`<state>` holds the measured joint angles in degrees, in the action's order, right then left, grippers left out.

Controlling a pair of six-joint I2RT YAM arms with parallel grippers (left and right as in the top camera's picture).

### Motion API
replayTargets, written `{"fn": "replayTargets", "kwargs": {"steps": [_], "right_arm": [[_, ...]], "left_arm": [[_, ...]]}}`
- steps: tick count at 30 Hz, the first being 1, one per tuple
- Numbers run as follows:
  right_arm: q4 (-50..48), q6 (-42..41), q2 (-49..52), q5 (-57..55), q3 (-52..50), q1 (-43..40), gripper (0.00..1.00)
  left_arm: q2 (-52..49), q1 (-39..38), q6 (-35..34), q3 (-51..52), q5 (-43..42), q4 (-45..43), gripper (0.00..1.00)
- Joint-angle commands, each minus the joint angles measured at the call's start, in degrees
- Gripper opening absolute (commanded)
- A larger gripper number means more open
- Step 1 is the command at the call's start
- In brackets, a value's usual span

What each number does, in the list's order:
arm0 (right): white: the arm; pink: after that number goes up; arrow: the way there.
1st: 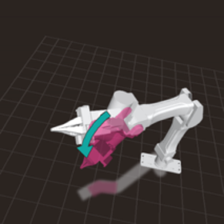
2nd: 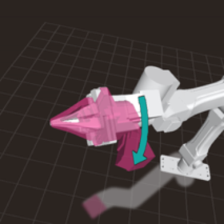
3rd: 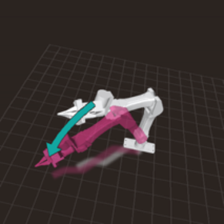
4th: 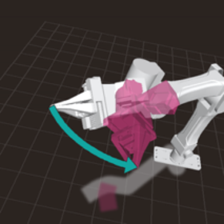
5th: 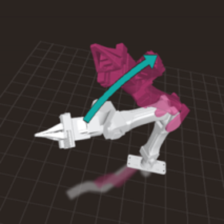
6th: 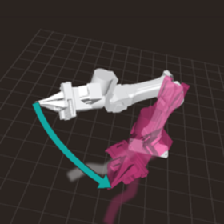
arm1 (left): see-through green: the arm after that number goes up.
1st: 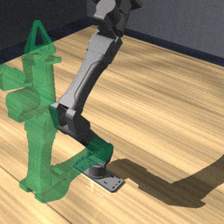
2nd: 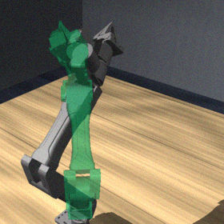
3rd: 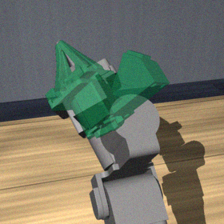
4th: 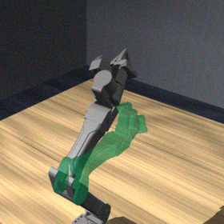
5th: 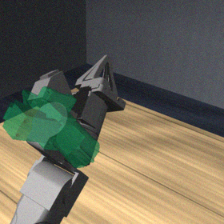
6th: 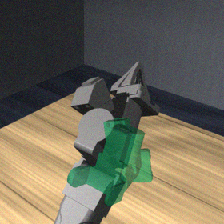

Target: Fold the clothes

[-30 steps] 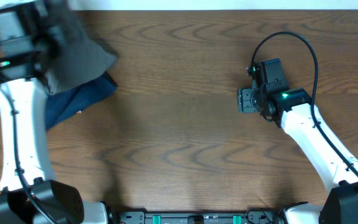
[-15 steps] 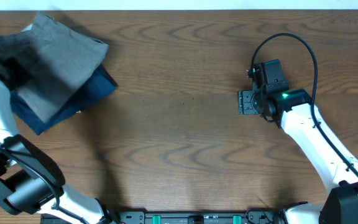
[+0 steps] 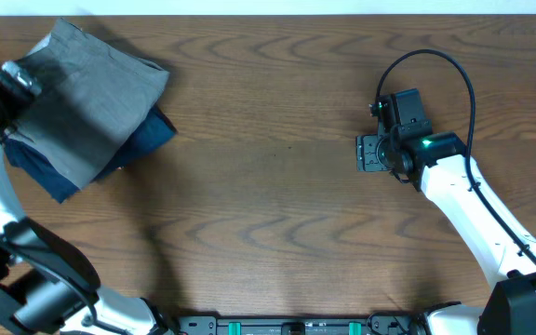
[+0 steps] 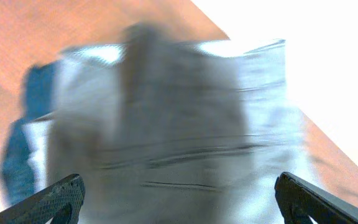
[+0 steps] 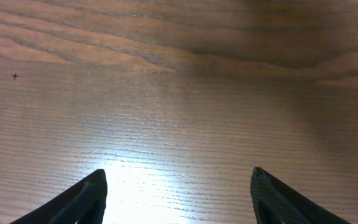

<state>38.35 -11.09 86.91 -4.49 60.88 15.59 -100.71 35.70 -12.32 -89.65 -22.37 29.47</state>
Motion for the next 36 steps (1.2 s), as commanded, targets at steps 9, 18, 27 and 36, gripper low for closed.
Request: {"fn": "replayTargets", "kwargs": {"steps": [9,18,27,36], "right_arm": [[2.91,-0.17,-0.55,0.02,0.02,-0.68,0.72],[6.19,-0.24,-0.55,1.33,0.02,-0.57,0.73],[3.58,-2.45,-0.57,1.38,0.02,-0.66,0.86],[-5.18,-3.30,-0.57,10.47,0.39,-5.11,0.98]], "left_arm": [[-4.37,-1.18,-0.90,-0.26,-1.81,-2.40,1.00],[-16.02,-0.96,-1.77,-0.26,0.74,-2.73,1.00],[-8.22,-1.11,-0.81,-1.53,-1.86,-2.82,0.98],[6.27,-10.54,1.46,-1.51,-1.77,0.48,0.98]]}}
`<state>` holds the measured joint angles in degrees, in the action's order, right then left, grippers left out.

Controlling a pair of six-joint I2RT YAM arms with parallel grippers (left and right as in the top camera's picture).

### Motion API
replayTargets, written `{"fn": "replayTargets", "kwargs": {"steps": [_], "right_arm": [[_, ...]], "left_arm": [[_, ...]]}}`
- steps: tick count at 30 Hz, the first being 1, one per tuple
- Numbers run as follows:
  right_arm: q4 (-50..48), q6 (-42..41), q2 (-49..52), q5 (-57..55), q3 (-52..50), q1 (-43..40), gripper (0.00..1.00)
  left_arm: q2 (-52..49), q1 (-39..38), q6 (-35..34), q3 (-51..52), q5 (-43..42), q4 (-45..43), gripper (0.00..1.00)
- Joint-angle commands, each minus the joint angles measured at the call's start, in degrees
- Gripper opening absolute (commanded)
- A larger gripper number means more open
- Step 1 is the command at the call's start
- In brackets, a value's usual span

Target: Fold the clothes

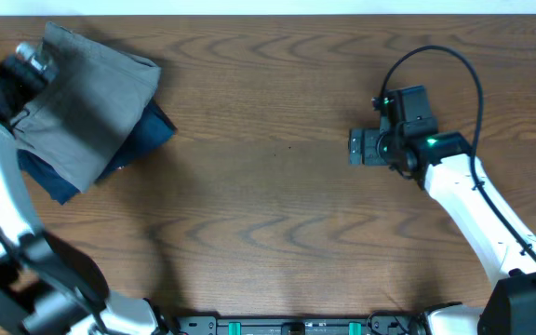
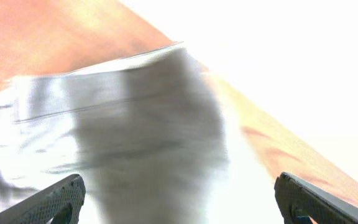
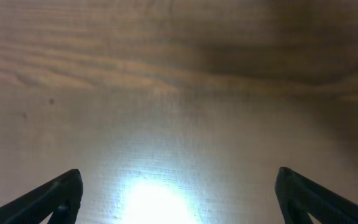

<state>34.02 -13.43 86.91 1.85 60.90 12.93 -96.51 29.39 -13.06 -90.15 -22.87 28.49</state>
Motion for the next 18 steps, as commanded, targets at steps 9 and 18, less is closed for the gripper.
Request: {"fn": "replayTargets", "kwargs": {"steps": [9,18], "right_arm": [[9.66,0.11,-0.55,10.51,8.57,-15.04,0.99],[33.44,7.34,-0.68,9.09,12.00,-20.02,0.99]], "left_arm": [[1.99,-25.40,5.77,-0.72,14.43,24.79,0.98],[2.32,-33.62,4.74,-0.52,17.81,53.20,0.98]]}}
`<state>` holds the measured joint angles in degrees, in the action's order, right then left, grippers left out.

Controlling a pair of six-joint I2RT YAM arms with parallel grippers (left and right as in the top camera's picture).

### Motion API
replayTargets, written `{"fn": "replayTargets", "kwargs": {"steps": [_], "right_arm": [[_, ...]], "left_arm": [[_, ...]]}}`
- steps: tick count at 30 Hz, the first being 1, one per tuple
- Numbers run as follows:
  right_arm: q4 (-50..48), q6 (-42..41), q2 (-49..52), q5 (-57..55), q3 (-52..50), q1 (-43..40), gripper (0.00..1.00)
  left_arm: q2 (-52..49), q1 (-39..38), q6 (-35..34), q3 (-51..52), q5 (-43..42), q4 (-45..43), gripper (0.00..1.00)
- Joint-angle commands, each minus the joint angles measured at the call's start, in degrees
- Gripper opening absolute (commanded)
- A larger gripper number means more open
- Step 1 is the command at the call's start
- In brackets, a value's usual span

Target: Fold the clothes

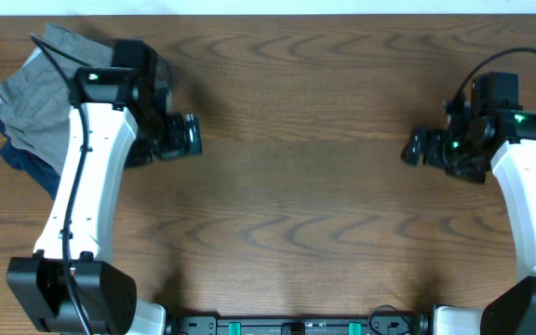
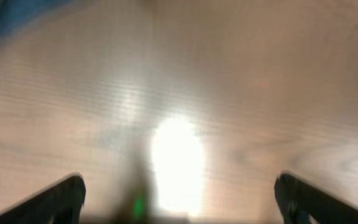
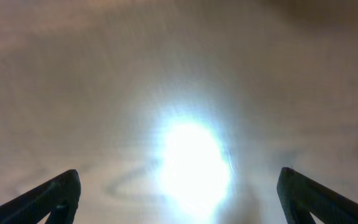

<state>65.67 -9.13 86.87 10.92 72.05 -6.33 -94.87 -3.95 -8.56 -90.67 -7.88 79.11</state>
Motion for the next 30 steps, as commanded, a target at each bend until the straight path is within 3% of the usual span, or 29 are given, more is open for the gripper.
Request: {"fn": "replayTargets", "kwargs": {"steps": [1,7,18,24,30], "right_arm": [[3.04,3.04,-1.05,-0.22,0.59,-0.81,0.99],[3.19,2.73,-9.60,-0.09,-4.52,-0.76,0.99],[-22.29,1.90,-50.16,-0.37,-29.79,-0.24,0.99],[-14.08,1.92,-60.85,-0.37,-31.85,-0.26,0.99],[-5.14,1.92,-61.99,-0.37,-31.85,-0.24,0.99]], "left_arm": [[1.20,-0.26,-0.13,0.44,2.84,3.37,0.98],[13.00,-0.33,-1.20,8.46,2.82,-1.49,0.98],[58.53,-0.59,-3.15,38.32,4.50,-33.22,0.98],[72.61,-0.59,-3.13,40.33,4.50,-25.66,0.98],[77.15,-0.59,-3.13,40.33,4.50,-18.75,0.98]]}}
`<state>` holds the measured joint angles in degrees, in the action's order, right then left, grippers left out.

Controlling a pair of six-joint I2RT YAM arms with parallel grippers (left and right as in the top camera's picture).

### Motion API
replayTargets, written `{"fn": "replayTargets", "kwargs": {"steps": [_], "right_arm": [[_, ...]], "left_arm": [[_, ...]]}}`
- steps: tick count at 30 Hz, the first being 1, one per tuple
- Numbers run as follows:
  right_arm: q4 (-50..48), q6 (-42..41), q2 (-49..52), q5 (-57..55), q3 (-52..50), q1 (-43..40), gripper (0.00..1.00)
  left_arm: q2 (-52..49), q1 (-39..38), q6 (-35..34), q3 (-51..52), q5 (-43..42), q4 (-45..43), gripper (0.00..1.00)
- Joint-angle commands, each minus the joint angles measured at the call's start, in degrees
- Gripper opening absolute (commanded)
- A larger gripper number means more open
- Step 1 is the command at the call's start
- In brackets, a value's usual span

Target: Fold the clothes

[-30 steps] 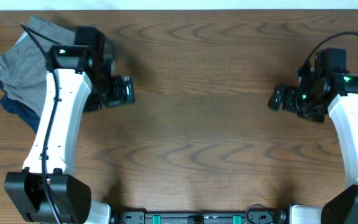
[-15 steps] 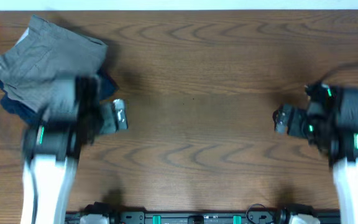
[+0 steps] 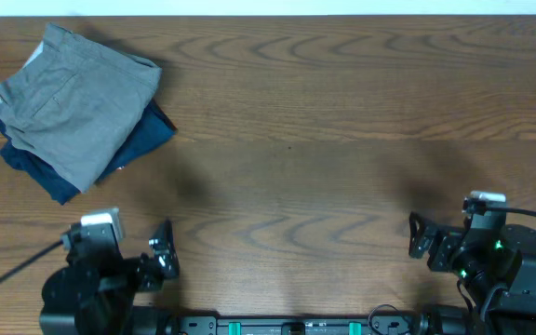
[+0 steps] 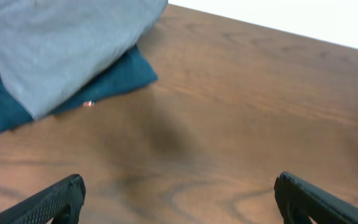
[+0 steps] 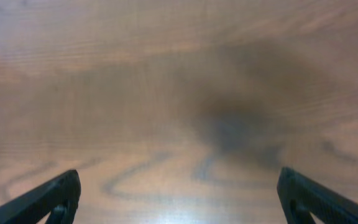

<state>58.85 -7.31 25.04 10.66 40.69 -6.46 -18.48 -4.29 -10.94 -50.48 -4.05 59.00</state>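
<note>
A folded grey garment (image 3: 77, 98) lies on top of a folded dark blue garment (image 3: 147, 135) at the table's far left corner; the left wrist view shows the same grey garment (image 4: 61, 43) over the blue garment (image 4: 120, 78). My left gripper (image 3: 161, 261) sits drawn back at the near left edge, open and empty, well apart from the stack. My right gripper (image 3: 419, 240) sits drawn back at the near right edge, open, with only bare wood (image 5: 179, 124) under it. Both pairs of fingers (image 4: 55, 200) stand wide apart.
The brown wooden table (image 3: 305, 177) spans the whole overhead view, with a white wall strip along its far edge (image 3: 277, 7). A small red tag (image 4: 88, 104) shows at the blue garment's edge. Black arm bases line the near edge (image 3: 296, 326).
My left arm was stretched out beside the stack at the far left and is now folded back at the near left edge. My right arm has drawn back from mid right to the near right edge.
My left gripper was at the grey garment on the stack's far left side, open, and the right hovered open over mid-right wood. Then the left arm stood just right of the stack. Now both arms rest at the near edge and the stack lies untouched.
</note>
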Motion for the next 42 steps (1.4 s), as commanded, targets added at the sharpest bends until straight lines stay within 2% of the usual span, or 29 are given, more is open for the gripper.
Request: {"fn": "replayTargets", "kwargs": {"steps": [1,9,14,18,22,27,33,42], "right_arm": [[3.04,0.11,-0.13,-0.13,-0.48,-0.11,0.99],[6.34,0.09,-0.13,0.11,-0.48,-0.13,0.99],[6.32,0.09,-0.33,0.11,-0.48,-0.11,0.99],[4.57,0.37,-4.35,-0.33,-0.98,0.48,0.99],[-6.08,3.45,-8.79,-0.31,-5.60,5.46,0.99],[-25.42,6.58,-17.05,-0.96,-17.40,12.13,0.99],[-44.50,7.54,-24.79,-4.59,-30.08,13.99,0.99],[-60.43,19.45,-24.74,-6.56,-40.44,13.99,0.99]], "left_arm": [[0.76,-0.24,-0.74,0.13,0.68,2.36,0.98],[0.66,-0.24,-0.74,0.13,0.68,8.37,0.98],[0.66,-0.24,-0.74,0.13,0.68,8.72,0.98],[0.66,-0.24,-0.74,0.13,0.68,8.74,0.98],[0.66,-0.24,-0.74,0.13,0.68,8.74,0.98],[0.66,-0.24,-0.74,0.13,0.68,8.74,0.98],[0.66,-0.24,-0.74,0.13,0.68,8.74,0.98],[0.66,-0.24,-0.74,0.13,0.68,8.74,0.98]]}}
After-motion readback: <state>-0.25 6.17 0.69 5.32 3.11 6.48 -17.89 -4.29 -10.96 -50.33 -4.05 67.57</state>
